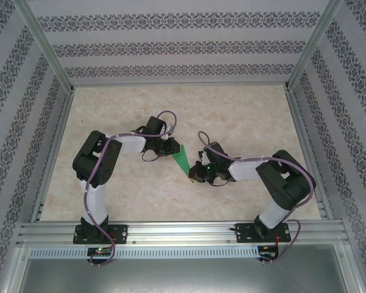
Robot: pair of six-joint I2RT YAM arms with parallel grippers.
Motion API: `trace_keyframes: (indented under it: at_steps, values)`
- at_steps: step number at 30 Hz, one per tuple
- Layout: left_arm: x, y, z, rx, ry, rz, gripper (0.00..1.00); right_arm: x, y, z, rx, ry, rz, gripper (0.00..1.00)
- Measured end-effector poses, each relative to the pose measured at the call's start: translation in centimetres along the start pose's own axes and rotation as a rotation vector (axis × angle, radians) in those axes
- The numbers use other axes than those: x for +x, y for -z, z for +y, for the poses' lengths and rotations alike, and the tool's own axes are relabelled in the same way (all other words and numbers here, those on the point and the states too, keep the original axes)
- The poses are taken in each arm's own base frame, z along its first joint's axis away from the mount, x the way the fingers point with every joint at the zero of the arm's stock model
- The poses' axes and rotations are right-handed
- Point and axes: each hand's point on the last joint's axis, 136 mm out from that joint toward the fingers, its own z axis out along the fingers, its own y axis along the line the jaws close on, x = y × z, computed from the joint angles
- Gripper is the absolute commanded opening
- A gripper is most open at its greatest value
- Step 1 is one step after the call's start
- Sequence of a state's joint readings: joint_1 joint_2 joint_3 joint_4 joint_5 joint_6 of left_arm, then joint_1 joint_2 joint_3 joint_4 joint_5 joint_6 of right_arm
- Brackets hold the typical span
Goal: Fold a paper plane with a square sheet of paper (pick it up from the middle)
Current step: Fold the wing for the fifth time at the center of the table.
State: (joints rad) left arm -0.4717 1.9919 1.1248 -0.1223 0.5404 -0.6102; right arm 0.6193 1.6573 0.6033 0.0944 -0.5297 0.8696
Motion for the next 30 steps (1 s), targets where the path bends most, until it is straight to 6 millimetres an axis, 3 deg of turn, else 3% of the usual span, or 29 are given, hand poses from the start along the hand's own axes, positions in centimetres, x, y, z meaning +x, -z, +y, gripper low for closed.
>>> trace_keyframes:
  at_steps: [10, 16, 20, 24, 30]
  values:
    - [0.0, 0.0, -0.1, 0.004, -0.002, 0.002, 0.23, 1.4, 0.9, -0.7, 0.000, -0.004, 0.010, 0.02]
    - [-0.1, 0.1, -0.4, 0.003, -0.003, 0.006, 0.27, 2.3, 2.6, -1.4, 0.049, -0.042, 0.018, 0.08]
    - [-0.1, 0.2, -0.7, -0.015, -0.015, 0.013, 0.37, 1.0, 4.8, -0.5, 0.040, -0.016, -0.068, 0.19]
    - [-0.4, 1.4, -1.4, -0.091, -0.038, -0.005, 0.46, -1.6, 7.4, 0.3, 0.042, 0.030, -0.207, 0.28]
    - [-1.5, 4.9, -4.9, -0.246, -0.116, -0.108, 0.54, -4.6, 9.8, 0.6, 0.085, 0.075, -0.363, 0.35]
